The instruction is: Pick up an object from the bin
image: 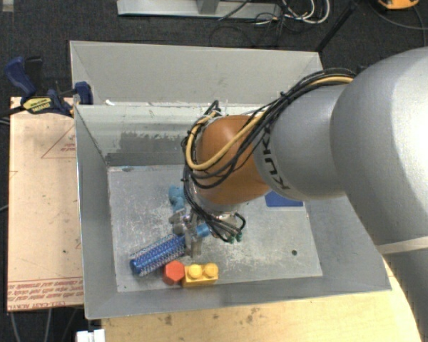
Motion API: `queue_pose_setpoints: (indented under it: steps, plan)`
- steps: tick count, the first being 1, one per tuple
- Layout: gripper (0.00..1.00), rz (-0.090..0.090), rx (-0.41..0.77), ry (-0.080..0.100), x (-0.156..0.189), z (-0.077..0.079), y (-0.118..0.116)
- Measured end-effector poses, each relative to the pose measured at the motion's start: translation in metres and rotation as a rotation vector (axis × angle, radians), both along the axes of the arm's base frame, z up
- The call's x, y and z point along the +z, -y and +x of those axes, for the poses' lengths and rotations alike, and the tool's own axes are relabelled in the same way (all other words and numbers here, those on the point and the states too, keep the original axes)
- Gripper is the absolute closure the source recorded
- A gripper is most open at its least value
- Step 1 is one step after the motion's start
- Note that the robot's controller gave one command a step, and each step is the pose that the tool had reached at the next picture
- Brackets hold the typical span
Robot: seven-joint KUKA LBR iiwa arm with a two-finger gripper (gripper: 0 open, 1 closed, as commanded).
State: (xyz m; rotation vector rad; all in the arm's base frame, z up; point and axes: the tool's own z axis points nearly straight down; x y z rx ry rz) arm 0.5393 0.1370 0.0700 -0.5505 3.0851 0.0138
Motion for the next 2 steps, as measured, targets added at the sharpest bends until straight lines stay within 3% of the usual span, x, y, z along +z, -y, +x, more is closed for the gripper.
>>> queue_pose_setpoints:
  steps: [2]
  plan:
    - [1.00,-0.008,-0.002,0.000,0.094,0.002,-0.001]
